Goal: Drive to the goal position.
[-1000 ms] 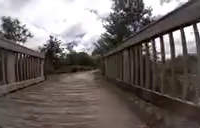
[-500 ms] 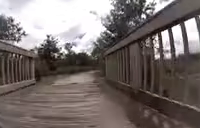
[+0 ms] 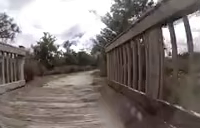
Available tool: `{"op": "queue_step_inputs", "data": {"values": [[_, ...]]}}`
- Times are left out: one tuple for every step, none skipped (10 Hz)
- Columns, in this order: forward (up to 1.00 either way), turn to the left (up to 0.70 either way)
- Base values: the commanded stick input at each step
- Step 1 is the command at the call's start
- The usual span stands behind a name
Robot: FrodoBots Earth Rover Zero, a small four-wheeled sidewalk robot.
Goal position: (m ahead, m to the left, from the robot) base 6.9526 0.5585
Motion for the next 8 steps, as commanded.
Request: {"op": "queue_step_inputs", "data": {"values": [[1.0,0.0],[1.0,0.0],[1.0,0.0],[1.0,0.0],[0.96,0.25],[0.98,0.39],[0.98,0.39],[0.98,0.39]]}}
